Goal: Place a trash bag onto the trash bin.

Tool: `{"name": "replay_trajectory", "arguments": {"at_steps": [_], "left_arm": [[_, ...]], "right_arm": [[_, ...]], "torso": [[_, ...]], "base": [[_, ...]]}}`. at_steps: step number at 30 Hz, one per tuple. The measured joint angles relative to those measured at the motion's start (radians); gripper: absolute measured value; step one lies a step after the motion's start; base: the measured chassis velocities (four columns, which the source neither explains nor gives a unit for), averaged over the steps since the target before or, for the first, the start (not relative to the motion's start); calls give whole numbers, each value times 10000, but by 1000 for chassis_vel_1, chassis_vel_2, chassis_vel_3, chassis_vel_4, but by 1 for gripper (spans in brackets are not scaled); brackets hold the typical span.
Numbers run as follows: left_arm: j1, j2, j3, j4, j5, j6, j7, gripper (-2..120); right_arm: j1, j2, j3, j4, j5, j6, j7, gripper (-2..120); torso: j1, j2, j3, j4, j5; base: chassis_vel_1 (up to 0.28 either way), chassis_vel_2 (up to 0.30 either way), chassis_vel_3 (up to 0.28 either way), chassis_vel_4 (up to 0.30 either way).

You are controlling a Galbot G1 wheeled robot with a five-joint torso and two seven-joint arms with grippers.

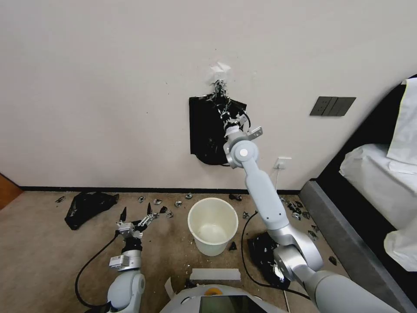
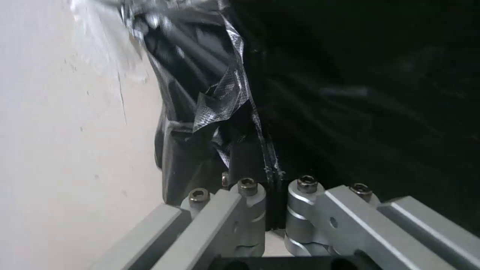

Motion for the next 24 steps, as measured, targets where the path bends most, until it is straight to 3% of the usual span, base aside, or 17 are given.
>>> {"name": "replay_trajectory", "arguments": {"at_steps": [24], "left_arm": [[-386,109,-51,444,-27,-21,-11,100]], "right_arm": [[-1533,-527,-574,1559,-369,-424,986,0]], "torso": [[0,0,0,0,-1]], "base": [[0,0,0,0]]}}
